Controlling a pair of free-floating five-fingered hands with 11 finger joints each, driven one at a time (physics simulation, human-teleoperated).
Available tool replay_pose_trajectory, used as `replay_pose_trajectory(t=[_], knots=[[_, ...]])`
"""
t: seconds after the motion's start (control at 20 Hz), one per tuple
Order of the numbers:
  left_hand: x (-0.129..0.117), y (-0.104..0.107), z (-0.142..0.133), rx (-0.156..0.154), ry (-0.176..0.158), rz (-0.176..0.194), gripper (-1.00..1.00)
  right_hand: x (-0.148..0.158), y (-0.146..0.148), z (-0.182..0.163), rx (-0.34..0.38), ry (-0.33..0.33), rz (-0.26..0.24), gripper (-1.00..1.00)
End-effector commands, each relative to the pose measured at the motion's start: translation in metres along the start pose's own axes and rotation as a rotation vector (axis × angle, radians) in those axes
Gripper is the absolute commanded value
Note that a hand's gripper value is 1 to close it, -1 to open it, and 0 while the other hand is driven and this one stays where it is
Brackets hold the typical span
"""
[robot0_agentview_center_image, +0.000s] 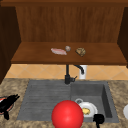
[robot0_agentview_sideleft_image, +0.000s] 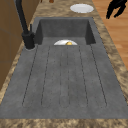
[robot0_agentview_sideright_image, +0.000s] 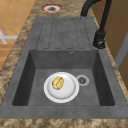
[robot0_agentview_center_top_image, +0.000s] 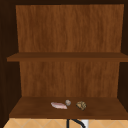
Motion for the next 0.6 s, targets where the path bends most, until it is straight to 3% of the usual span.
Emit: replay_pose_trajectory(t=[0.0,0.3,0.55], knots=[[0.007,-0.018,0.033,0.021,0.006,0.057,-1.00,0.000,0.000,0.000,0.000,0.000,0.000,0.00],[0.011,-0.038,0.085,-0.002,0.010,0.113,-1.00,0.000,0.000,0.000,0.000,0.000,0.000,0.00],[0.018,-0.036,0.120,0.010,0.020,0.228,-1.00,0.000,0.000,0.000,0.000,0.000,0.000,0.00]])
